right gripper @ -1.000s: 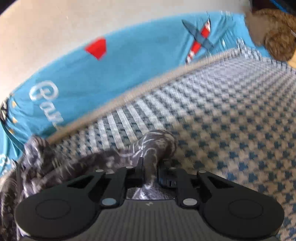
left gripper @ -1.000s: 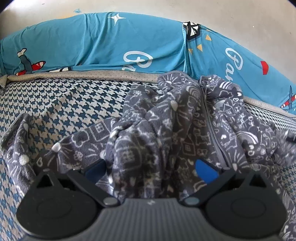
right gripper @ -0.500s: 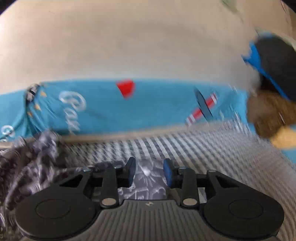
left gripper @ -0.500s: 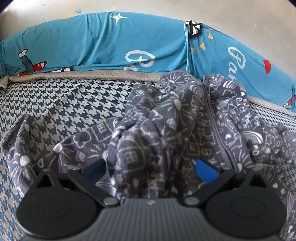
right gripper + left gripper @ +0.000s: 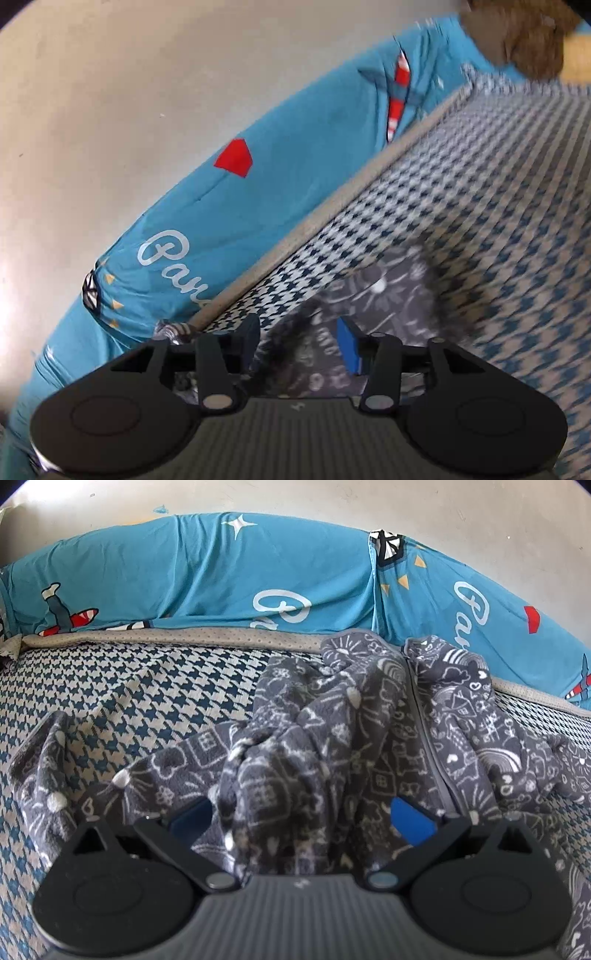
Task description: Fold clothes
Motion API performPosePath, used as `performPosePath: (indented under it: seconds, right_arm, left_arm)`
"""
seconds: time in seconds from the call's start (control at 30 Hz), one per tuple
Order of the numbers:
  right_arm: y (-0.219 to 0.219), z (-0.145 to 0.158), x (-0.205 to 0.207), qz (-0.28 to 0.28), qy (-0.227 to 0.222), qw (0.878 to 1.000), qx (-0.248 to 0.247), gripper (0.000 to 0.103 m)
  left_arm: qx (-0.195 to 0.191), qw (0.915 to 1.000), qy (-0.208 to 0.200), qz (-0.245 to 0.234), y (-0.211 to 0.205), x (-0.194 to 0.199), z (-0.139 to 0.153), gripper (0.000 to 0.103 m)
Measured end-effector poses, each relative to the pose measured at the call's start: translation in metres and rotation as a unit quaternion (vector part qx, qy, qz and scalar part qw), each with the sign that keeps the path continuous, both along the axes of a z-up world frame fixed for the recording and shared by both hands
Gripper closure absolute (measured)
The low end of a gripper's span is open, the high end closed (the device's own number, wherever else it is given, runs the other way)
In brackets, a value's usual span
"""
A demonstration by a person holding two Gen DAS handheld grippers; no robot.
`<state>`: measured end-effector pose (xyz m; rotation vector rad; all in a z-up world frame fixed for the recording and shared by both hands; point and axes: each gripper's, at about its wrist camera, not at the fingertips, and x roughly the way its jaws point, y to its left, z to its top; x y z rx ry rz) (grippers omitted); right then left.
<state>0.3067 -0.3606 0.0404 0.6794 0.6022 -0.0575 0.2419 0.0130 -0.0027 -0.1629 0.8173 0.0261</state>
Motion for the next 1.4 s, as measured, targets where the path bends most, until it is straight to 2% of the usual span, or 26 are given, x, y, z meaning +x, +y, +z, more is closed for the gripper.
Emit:
performPosePath:
  seconds: [0.13, 0.33, 0.43, 0.5, 0.57, 0.67, 0.83, 1.03, 1.1, 1.23, 1.3, 1.4]
  right_arm:
    - [0.013, -0.012, 0.026, -0.009, 0.028, 0.999, 0.043, 0.054]
    - [0.032, -0.022, 0.052, -0.024, 0.061, 0.997, 0.046, 0.054]
    - [0.038, -0.028, 0.060, -0.034, 0.076, 0.996, 0.026, 0.054]
    - [0.042, -0.032, 0.065, -0.042, 0.086, 0.995, 0.008, 0.063]
    - [0.045, -0.036, 0.066, -0.046, 0.095, 0.994, -0.009, 0.088]
    - [0.045, -0.039, 0.063, -0.045, 0.095, 0.994, -0.014, 0.094]
    - [0.047, -0.027, 0.033, -0.046, 0.068, 0.996, -0.017, 0.095]
    - [0.081, -0.002, -0.039, -0.007, -0.001, 0.997, -0.078, 0.095]
    - [0.095, -0.010, -0.064, 0.009, 0.010, 0.997, -0.077, 0.095]
    - [0.118, -0.042, -0.097, 0.029, 0.065, 0.996, -0.057, 0.095]
    - [0.126, -0.045, -0.105, 0.035, 0.064, 0.995, -0.074, 0.095]
    - [0.137, -0.033, -0.118, 0.048, 0.050, 0.991, -0.112, 0.093]
  left_arm:
    - [-0.001, 1.0000, 0.007, 0.001, 0.001, 0.002, -0.003, 0.000]
    - [-0.012, 0.9997, 0.018, 0.006, 0.005, 0.003, -0.006, 0.000]
    - [-0.017, 0.9996, 0.023, 0.007, 0.005, 0.005, -0.008, 0.000]
    - [-0.016, 0.9995, 0.025, 0.007, 0.004, 0.005, -0.009, 0.000]
    - [-0.013, 0.9996, 0.023, 0.007, 0.004, 0.005, -0.009, 0.000]
    - [-0.011, 0.9998, 0.018, 0.008, 0.004, 0.005, -0.008, 0.000]
    - [-0.002, 1.0000, -0.004, 0.005, 0.003, 0.002, 0.002, 0.000]
    - [0.021, 0.9991, -0.034, -0.012, -0.007, -0.003, 0.011, 0.000]
    - [0.025, 0.9987, -0.041, -0.017, -0.010, -0.005, 0.012, 0.000]
    - [0.039, 0.9964, -0.063, -0.040, -0.019, -0.011, 0.017, 0.000]
    - [0.050, 0.9949, -0.070, -0.052, -0.024, -0.013, 0.019, 0.000]
    - [0.059, 0.9942, -0.069, -0.056, -0.027, -0.013, 0.018, 0.000]
